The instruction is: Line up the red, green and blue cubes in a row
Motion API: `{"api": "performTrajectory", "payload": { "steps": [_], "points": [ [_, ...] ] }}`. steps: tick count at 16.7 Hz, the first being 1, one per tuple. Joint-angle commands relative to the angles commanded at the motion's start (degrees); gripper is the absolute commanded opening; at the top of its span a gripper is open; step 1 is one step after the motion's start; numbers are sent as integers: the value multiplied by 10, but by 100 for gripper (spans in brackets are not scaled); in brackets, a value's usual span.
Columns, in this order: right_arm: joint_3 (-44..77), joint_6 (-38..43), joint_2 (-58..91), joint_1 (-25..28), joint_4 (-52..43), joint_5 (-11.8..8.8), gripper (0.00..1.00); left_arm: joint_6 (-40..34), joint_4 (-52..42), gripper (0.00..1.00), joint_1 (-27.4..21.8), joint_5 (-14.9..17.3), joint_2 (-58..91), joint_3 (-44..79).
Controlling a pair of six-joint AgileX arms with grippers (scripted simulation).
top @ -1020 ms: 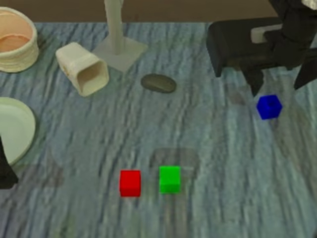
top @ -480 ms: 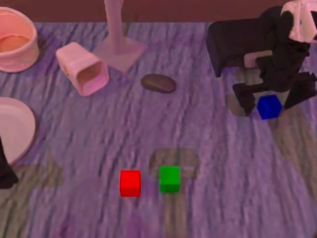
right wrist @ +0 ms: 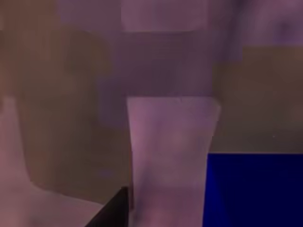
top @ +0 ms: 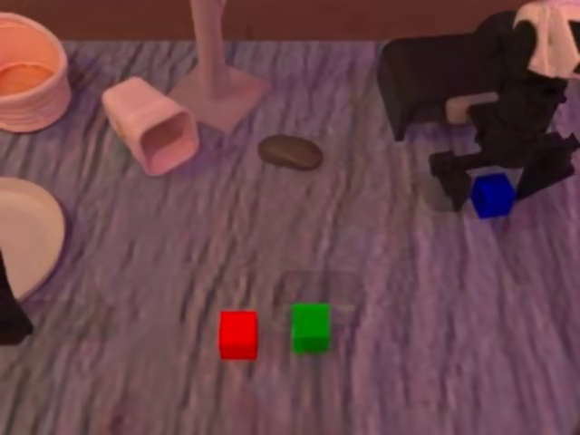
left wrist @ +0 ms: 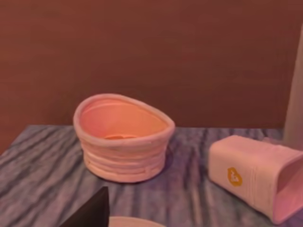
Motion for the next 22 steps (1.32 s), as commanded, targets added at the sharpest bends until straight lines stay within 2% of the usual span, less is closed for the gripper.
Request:
{"api": "performTrajectory", "payload": {
  "steps": [8,18,22],
  "points": [
    [0,0,0,0,0,0,2,0,0,100,0,0,0,0],
    [3,0,-9,-1,-4,0,0,0,0,100,0,0,0,0],
    [53,0,-23,1,-71,-1,0,0,0,100,0,0,0,0]
  ]
}}
